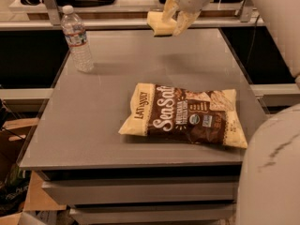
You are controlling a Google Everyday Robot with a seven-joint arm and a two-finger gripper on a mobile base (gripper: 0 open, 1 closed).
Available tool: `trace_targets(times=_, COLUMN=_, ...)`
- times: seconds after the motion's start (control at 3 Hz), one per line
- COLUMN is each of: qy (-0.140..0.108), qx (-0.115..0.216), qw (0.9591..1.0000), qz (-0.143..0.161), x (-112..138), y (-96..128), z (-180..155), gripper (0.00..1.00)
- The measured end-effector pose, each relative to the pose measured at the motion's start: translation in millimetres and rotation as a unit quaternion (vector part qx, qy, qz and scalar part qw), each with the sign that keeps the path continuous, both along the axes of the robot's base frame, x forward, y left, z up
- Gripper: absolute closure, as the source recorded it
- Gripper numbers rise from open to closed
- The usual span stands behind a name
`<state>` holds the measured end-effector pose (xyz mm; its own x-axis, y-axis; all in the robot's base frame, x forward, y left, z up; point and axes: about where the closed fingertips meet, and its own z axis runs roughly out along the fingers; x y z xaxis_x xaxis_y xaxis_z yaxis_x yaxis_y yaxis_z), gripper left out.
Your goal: Move sponge near water bottle
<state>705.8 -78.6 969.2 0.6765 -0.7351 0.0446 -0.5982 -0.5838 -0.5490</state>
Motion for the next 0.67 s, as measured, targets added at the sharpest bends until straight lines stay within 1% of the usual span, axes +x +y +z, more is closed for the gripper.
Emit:
trace_targets(times=0.33, qy=0.0, qx=0.001, qw=0.9992, qz=0.041, x=4, y=30, z=-9, gripper=1.0)
trace_targets(times=0.67, qy=0.002, qx=-0.005, qw=0.9971, qz=0.076, x=8, y=61, z=-25, gripper=1.0)
